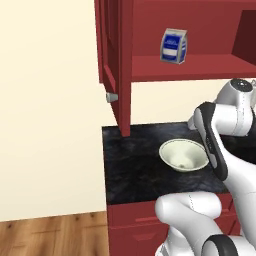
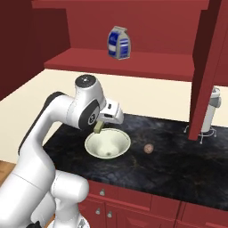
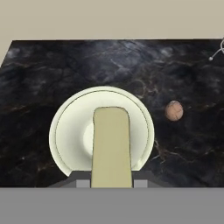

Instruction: Pick the egg and butter from the fridge and place them by the bowl for mixing.

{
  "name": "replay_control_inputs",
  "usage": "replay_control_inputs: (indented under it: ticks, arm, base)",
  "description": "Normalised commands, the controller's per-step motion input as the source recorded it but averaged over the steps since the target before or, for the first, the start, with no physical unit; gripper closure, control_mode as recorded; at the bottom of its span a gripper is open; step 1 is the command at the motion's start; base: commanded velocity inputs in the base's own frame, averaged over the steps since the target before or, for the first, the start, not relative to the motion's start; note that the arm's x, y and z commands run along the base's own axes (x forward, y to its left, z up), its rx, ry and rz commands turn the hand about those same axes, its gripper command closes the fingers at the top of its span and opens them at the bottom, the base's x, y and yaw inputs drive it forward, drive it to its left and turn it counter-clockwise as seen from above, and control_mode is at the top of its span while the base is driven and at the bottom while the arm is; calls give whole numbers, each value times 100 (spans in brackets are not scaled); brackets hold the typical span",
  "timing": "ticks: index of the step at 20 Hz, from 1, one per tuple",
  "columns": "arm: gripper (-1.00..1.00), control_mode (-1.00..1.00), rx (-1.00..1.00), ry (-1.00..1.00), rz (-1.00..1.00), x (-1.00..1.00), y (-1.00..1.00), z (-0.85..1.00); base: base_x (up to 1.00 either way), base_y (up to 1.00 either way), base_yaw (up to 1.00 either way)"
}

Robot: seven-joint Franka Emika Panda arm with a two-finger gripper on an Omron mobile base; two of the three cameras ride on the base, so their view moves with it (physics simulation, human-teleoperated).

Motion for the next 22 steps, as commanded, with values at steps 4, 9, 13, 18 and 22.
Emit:
replay_control_inputs:
  ticks: [4,9,13,18,22]
  arm:
    - [100,100,0,0,0,0,0,0]
    - [100,100,0,0,0,0,0,0]
    - [100,100,0,0,0,0,0,0]
    - [100,-100,2,-1,-27,9,-13,0]
    - [100,-100,1,0,-46,7,-27,0]
  base:
    - [0,-1,0]
    - [0,0,0]
    - [0,0,0]
    - [0,0,-1]
    - [0,0,0]
